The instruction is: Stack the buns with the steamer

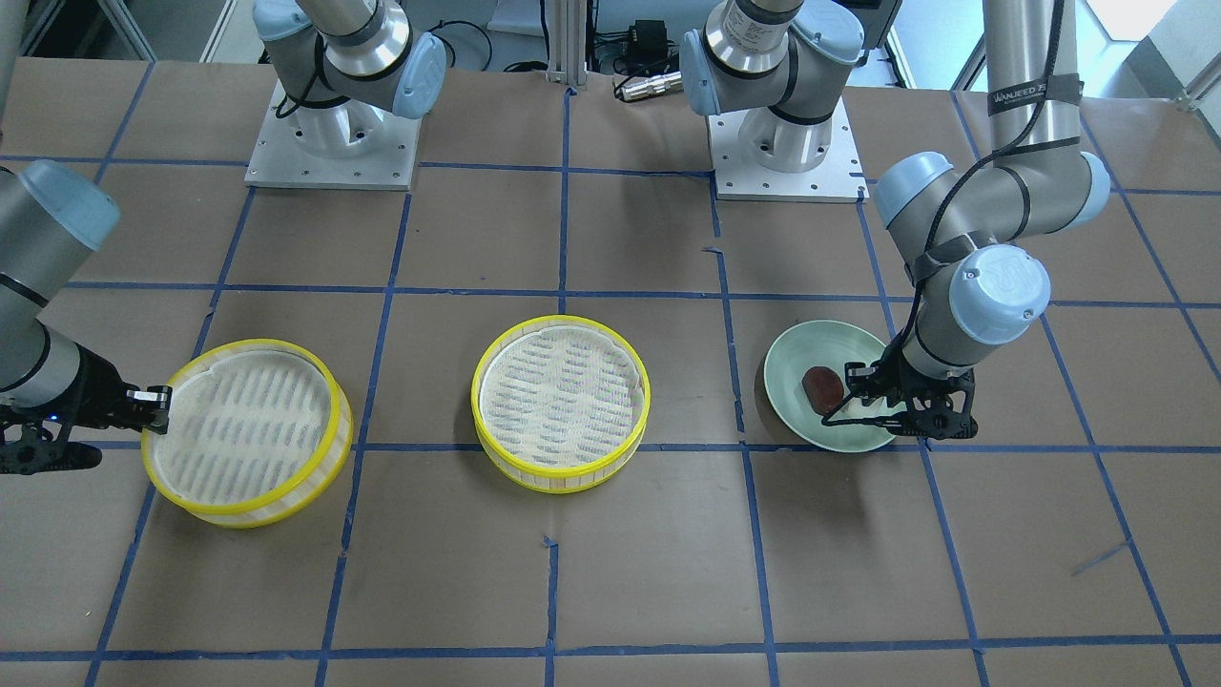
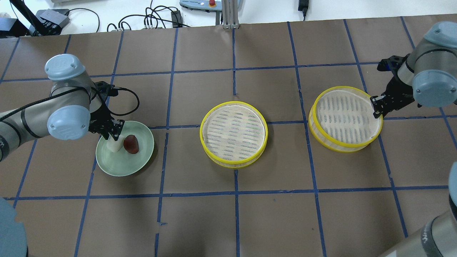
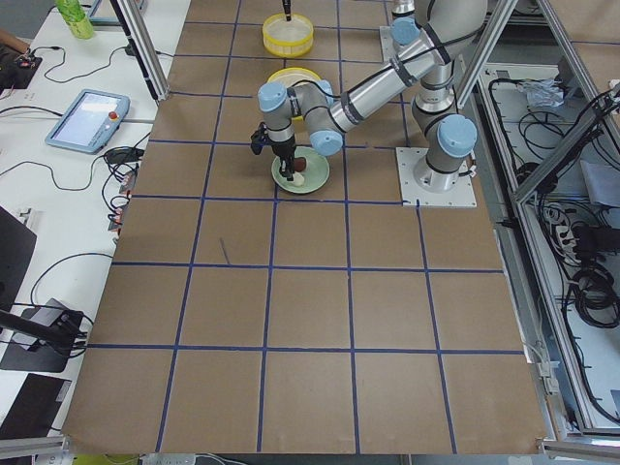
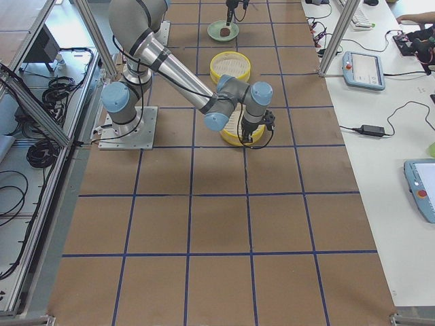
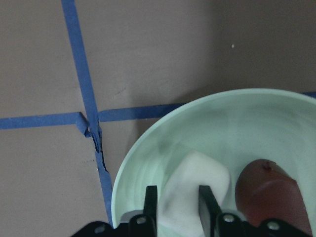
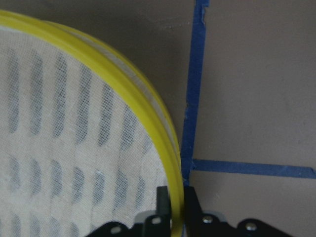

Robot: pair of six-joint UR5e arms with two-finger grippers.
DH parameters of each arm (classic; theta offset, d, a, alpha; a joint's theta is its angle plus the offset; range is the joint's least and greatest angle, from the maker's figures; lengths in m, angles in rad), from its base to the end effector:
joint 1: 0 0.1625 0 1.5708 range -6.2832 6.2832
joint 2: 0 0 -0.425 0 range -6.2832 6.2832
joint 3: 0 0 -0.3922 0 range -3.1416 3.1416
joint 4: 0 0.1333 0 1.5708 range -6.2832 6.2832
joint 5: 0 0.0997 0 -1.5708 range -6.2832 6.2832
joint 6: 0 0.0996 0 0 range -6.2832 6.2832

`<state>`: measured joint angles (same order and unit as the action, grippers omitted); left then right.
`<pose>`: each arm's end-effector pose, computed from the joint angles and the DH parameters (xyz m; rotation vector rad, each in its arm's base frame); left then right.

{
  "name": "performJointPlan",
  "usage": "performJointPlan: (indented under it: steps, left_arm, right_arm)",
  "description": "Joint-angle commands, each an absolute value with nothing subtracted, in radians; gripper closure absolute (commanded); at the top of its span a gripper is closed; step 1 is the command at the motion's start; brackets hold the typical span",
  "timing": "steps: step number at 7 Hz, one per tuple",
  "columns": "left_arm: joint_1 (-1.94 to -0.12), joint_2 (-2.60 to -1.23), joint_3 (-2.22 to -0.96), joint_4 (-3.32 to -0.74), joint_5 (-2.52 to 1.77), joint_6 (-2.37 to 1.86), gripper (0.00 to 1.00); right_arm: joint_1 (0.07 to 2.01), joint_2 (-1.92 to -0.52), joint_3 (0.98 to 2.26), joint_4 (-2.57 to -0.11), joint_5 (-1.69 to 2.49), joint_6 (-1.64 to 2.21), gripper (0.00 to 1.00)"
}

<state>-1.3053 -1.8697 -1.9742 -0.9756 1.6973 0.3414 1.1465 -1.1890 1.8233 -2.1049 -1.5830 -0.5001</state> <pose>0.0181 -0.5268 0.2064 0.1259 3.0429 0.2134 -0.1116 -0.5679 0.2154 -0.1186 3.1021 0.1478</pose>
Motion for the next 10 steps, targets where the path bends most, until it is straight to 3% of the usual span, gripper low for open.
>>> performJointPlan:
  steps: [1, 2, 4, 6, 8, 10]
  left_arm:
    - [-1.305, -1.870, -1.976, -0.976, 1.683, 0.333, 0.86]
    - [-1.310, -1.858, -1.971, -0.974, 1.684, 0.286, 0.98]
    - [-1.315, -1.807, -1.959, -0.974, 1.694, 0.285, 1.00]
    - [-1.333, -1.757, -1.959, -0.988, 1.690, 0.267, 1.00]
    - [-1.507, -1.717, -1.928, -1.012, 1.631, 0.078, 1.00]
    - [-1.716, -1.770, -1.786, -1.026, 1.448, -0.271, 0.99]
  right_arm:
    - [1.146, -1.189, 1.822, -2.123, -1.582, -0.500, 0.99]
    - [1.146, -1.190, 1.819, -2.125, -1.580, -0.502, 0.99]
    - [1.147, -1.219, 1.771, -2.061, -1.588, -0.547, 1.00]
    - [1.147, -1.334, 1.682, -1.837, -1.589, -0.572, 1.00]
    - [1.155, -1.358, 1.664, -1.763, -1.586, -0.566, 1.00]
    - [1.176, -1.359, 1.669, -1.764, -1.586, -0.560, 1.00]
